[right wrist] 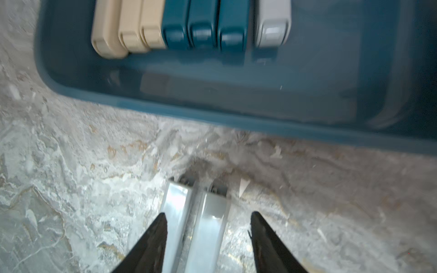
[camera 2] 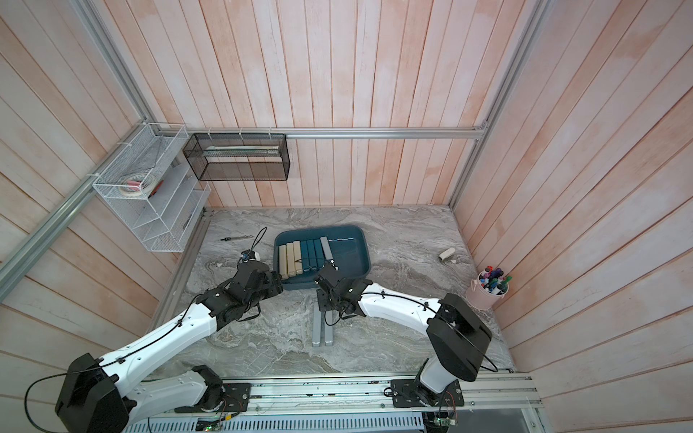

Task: Put the pruning pliers into the storage box
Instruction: Pick up the pruning pliers from the center of the board.

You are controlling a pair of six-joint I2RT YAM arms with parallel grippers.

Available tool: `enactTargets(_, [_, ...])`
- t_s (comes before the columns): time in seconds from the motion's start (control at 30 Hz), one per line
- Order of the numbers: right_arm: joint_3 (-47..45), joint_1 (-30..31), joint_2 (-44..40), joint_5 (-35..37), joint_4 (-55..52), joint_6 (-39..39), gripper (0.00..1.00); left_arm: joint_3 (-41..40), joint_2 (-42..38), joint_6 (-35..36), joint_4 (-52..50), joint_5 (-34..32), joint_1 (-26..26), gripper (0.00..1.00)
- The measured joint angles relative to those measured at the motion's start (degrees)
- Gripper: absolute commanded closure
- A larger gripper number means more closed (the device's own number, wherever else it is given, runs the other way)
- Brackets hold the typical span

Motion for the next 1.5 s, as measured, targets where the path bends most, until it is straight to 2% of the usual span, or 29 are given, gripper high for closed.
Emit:
enactTargets(0.2, [-0.44, 1.22, 1.07, -1.84, 0.07, 4.22, 0.42, 0.00, 0.37, 0.00, 0.00, 0.02, 0.00, 0.29])
enactTargets(0.53, [-0.55, 1.22, 2.47, -2.60, -0.07, 6.91, 0.45, 0.00, 1.27, 0.00, 0.07, 0.04, 0.00, 0.29])
enactTargets(0.97, [-0.92, 1.16, 4.83, -2.64, -0.50, 7.74, 0.54, 0.02, 1.29, 0.00, 0.44, 0.04, 0.00, 0.29])
enactTargets(1.23, [-1.44, 0.44, 6.36, -3.80, -0.44, 7.65, 0.55, 0.02, 1.57, 0.00, 0.44, 0.07, 0.00, 0.29])
enactTargets(1.5, [-1.55, -0.02, 6.38, -4.55, -0.24, 6.91, 0.69, 0.02, 2.10, 0.02, 0.46, 0.07, 0.00, 0.29])
